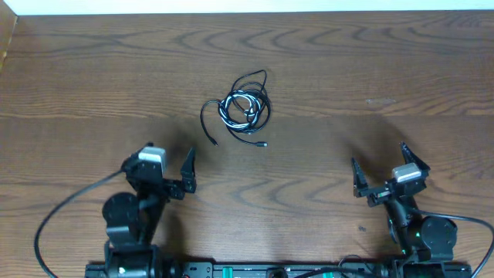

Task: Untangle cables
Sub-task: 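Reach both grippers forward to the tangled black and white cables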

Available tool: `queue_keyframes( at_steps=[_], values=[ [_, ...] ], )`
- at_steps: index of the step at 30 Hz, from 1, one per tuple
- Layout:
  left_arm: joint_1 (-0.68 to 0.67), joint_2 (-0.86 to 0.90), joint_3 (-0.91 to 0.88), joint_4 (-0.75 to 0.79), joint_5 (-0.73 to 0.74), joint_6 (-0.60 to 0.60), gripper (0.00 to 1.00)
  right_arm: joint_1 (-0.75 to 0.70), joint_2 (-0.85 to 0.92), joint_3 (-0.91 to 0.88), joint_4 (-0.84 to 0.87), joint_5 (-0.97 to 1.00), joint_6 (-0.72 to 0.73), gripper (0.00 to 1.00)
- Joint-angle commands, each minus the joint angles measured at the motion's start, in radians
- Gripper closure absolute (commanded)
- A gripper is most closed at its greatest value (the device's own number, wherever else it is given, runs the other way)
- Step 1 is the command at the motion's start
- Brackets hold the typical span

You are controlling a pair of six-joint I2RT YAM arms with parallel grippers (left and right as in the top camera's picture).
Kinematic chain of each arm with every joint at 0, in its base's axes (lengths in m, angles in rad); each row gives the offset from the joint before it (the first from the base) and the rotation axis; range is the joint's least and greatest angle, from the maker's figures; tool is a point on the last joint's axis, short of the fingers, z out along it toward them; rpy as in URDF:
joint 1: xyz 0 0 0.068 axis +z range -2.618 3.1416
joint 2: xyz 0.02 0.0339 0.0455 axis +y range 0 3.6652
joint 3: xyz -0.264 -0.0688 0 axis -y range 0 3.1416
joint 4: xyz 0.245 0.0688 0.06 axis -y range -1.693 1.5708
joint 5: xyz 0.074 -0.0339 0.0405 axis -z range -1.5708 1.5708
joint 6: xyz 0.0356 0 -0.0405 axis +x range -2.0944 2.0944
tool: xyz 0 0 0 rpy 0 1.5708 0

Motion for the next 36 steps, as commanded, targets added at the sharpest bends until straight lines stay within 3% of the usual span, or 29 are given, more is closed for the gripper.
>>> queue_keyframes(
  at_steps=[1,11,25,36],
  values=[
    [0.004,0.103,0.102,-0.018,0.084,-0.001,0.05,-0.003,0.064,0.071,0.002,-0.018,-0.007,0.01],
    [0.004,0.407,0.406,-0.192,0.228,0.003,0.05,-0.006,0.421,0.320,0.001,-0.157,-0.016,0.01],
    [-0.024,0.795,0.833,-0.455,0.272,0.008,0.05,-0.131,1.009,0.737,-0.130,-0.667,-0.018,0.01],
    [-0.216,1.181,1.196,-0.685,0.059,0.059,0.05,-0.136,1.220,0.979,-0.434,-0.640,-0.118,0.01]
  ],
)
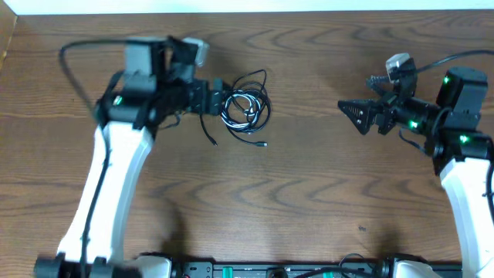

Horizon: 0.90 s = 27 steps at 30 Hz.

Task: Untangle cables
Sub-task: 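Reach both grippers forward to the tangled black and white cables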

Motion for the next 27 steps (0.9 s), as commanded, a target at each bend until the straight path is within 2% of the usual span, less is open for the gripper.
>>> queue_keyframes(
  at_steps=[1,6,11,15,18,27],
  values=[
    [-0.037,0.116,0.145,-0.076,-0.072,0.040,0.05,-0.005,0.036,0.081,-0.076,0.031,-0.054,0.01],
    [-0.066,0.284,0.298,-0.203,-0.072,0.067,0.05,-0.002,0.057,0.126,-0.182,0.147,-0.055,0.01],
    [-0.081,0.342,0.302,-0.160,-0.060,0.060,0.05,-0.002,0.057,0.126,-0.188,0.131,-0.042,0.01],
    [-0.081,0.352,0.302,-0.140,-0.011,0.029,0.05,-0.002,0.057,0.126,-0.193,0.132,0.077,0.01],
    [-0.085,0.356,0.301,-0.104,-0.014,0.029,0.05,-0.002,0.057,0.126,-0.179,0.132,0.081,0.01],
    [-0.172,0.452,0.301,-0.092,-0.201,-0.045,0.12,-0.002,0.058,0.107,-0.179,0.132,0.081,0.02]
  ],
)
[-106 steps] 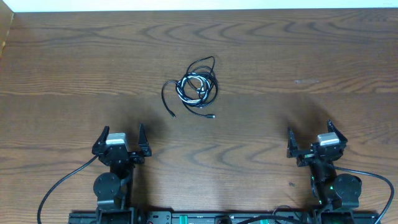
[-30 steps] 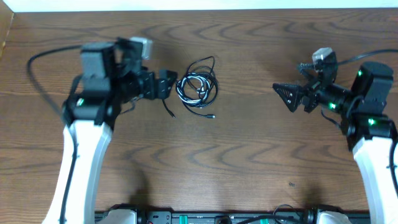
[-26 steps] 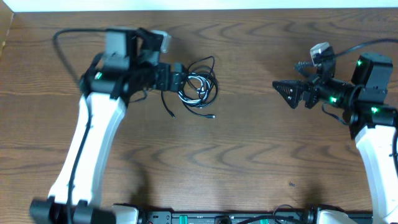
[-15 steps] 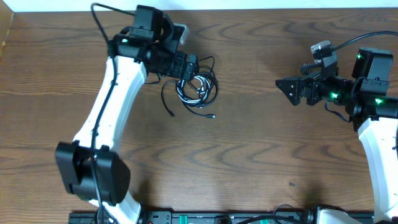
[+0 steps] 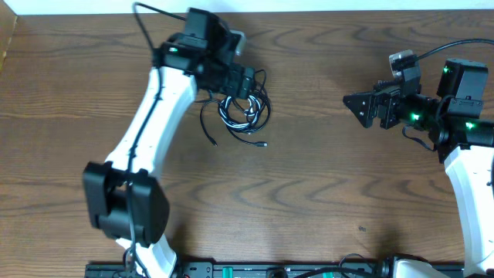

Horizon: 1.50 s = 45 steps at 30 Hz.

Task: Untangle cables
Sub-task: 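Reach both grippers forward to the tangled black and white cables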

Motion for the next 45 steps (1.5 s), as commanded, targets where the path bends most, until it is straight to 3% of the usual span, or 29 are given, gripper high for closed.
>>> queue_keyframes(
  at_steps=[1,15,17,18,20,22,27,36,45],
  values=[
    [-0.040,0.066,0.020,0.009,-0.109,-0.062,0.13,-0.002,0.007,0.005,-0.001,-0.004,0.015,0.02],
    [-0.058,0.196,0.020,0.058,-0.147,-0.134,0.28,-0.002,0.007,0.002,-0.006,-0.003,0.015,0.01],
    [-0.061,0.203,0.020,0.059,-0.147,-0.134,0.34,-0.002,0.007,0.002,-0.006,-0.003,0.015,0.01],
    [-0.061,0.204,0.020,0.059,-0.147,-0.134,0.43,-0.002,0.007,0.002,-0.006,-0.003,0.015,0.01],
    [-0.061,0.207,0.020,0.059,-0.147,-0.138,0.71,-0.002,0.007,0.002,-0.007,-0.003,0.015,0.01],
    [-0.061,0.200,0.021,0.063,-0.147,-0.167,0.92,-0.002,0.008,0.002,-0.006,-0.003,0.015,0.01],
    [-0.062,0.087,0.034,0.064,-0.127,-0.212,0.93,0.005,0.024,0.002,-0.003,-0.003,0.021,0.02],
    [-0.064,-0.236,0.034,0.050,0.058,-0.321,0.93,0.071,0.101,0.002,0.114,-0.004,0.225,0.03],
    [-0.064,-0.352,0.034,0.079,0.076,-0.389,0.92,0.175,0.164,0.002,0.237,0.014,0.342,0.06]
  ],
)
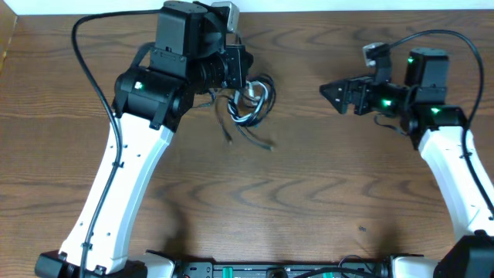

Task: Untangle cables
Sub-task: 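Reach both grippers forward to the tangled black and white cables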

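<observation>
A tangled bundle of black and white cables (253, 108) lies at the table's middle back, with loose ends trailing toward the front (266, 144). My left gripper (244, 83) hangs over the bundle's top edge, and the upper loops are drawn up into it. Its fingers are mostly hidden under the wrist, but it looks shut on the cables. Well to the right of the bundle, my right gripper (329, 92) hovers above the table. It points left and is open, holding nothing.
The brown wooden table (309, 201) has its back edge (309, 11) just behind the left wrist. The left arm's own black cable (93, 46) arcs out to the left. A black rail (270, 270) runs along the front edge.
The left arm has risen nearer the camera over the bundle. The bundle has changed shape and its loose ends have shifted slightly rightward. The right gripper has moved left, closer to the bundle.
Both grippers first rested open near the front edge with the bundle untouched. Then the left gripper reached the bundle's left side while the right hovered far right. It was later on the bundle's top edge, and now the loops are pulled up to it.
</observation>
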Available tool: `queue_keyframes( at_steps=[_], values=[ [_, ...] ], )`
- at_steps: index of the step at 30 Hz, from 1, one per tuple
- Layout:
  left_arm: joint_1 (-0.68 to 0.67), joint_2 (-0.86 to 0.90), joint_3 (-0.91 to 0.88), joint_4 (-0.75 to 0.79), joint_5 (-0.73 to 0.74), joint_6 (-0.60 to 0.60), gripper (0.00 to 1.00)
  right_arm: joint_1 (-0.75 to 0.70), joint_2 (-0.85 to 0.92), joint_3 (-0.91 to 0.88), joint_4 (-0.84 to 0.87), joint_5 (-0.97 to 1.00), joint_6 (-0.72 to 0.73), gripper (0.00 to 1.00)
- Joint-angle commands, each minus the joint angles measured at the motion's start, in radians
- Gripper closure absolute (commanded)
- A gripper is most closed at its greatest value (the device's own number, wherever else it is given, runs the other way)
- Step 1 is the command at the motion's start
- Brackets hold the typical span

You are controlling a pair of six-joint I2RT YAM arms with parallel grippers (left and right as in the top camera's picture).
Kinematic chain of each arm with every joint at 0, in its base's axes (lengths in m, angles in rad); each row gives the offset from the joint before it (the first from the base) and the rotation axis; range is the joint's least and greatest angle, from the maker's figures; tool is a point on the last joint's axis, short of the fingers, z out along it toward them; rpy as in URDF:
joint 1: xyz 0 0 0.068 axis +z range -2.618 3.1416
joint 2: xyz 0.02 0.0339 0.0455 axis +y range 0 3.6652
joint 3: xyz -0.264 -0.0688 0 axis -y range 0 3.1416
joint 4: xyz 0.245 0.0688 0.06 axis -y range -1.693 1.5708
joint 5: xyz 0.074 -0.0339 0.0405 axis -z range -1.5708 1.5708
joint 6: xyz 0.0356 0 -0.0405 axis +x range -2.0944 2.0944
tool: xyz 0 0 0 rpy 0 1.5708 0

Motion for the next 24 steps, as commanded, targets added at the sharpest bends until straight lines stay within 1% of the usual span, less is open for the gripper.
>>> queue_keyframes(
  at_steps=[1,6,12,17,24],
  values=[
    [-0.001,-0.014,0.004,0.022,0.024,-0.048,0.92,0.038,0.028,0.002,0.027,0.007,0.101,0.06],
    [-0.002,-0.017,0.004,0.029,0.023,-0.056,0.93,0.082,0.082,0.003,0.046,0.011,0.211,0.10],
    [-0.002,-0.016,0.004,0.029,0.023,-0.067,0.93,0.101,0.150,0.003,0.040,0.010,0.309,0.18],
    [-0.002,-0.016,0.004,0.026,0.023,-0.070,0.93,0.111,0.187,0.003,0.042,0.002,0.338,0.18],
    [-0.002,-0.016,0.004,0.026,0.023,-0.090,0.93,0.171,0.219,0.002,0.048,-0.005,0.338,0.23]
  ],
)
